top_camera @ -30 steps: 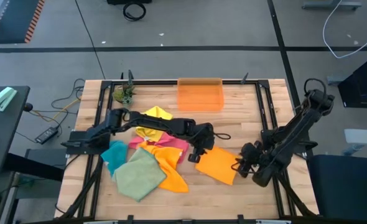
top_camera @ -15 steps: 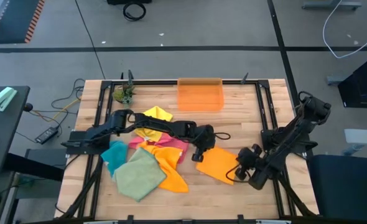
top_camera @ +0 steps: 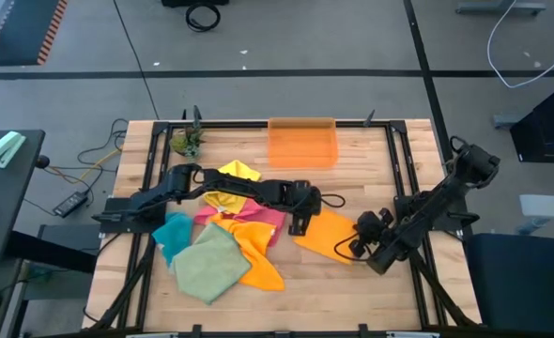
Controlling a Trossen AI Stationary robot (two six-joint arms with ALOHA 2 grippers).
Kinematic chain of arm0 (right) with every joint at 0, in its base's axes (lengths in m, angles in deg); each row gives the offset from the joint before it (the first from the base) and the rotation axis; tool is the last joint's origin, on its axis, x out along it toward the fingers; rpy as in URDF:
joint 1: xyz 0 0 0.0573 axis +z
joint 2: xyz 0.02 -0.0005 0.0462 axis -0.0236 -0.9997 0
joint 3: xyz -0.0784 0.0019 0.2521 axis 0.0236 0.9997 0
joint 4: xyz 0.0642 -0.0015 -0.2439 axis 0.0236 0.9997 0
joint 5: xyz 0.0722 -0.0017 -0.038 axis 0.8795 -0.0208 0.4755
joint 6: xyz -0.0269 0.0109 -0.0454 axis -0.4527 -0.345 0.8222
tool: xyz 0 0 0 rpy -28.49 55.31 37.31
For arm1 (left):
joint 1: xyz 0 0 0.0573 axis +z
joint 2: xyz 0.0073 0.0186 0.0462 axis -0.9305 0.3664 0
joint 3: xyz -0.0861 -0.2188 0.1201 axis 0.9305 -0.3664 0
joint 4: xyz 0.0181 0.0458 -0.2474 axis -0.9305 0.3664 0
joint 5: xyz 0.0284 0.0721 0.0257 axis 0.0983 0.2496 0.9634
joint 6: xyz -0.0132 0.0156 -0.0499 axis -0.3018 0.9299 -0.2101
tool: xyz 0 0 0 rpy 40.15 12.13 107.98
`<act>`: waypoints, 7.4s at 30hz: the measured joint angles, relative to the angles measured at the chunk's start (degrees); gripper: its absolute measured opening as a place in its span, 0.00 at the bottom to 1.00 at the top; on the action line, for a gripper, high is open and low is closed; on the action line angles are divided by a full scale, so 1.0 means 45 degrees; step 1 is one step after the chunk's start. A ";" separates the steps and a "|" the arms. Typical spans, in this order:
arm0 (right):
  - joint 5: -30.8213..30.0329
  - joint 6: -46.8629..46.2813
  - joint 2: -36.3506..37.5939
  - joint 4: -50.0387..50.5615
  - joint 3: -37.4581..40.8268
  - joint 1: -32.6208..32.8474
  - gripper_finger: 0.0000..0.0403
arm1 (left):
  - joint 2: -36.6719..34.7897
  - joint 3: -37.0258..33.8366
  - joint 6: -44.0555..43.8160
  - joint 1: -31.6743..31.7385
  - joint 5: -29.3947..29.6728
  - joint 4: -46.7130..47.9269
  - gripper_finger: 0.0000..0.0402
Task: Fold microfiber towels
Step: Fold the left orange microfiber cloth
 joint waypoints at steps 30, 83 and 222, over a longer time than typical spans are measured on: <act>-0.0026 0.1949 -0.1942 -0.4546 -0.0573 0.1028 0.00 | -0.0988 -0.2414 -0.0536 0.0624 -0.1014 -0.2457 0.02; 0.4327 1.2568 0.4211 0.1255 -0.1717 -0.9034 0.00 | -0.7859 -0.6216 -0.0751 0.0190 -0.1857 -0.1259 0.06; 0.2025 0.1313 0.0427 0.7446 -0.8650 0.0451 0.00 | -1.1180 -1.4446 -0.4781 -0.6689 0.0556 -0.9907 0.26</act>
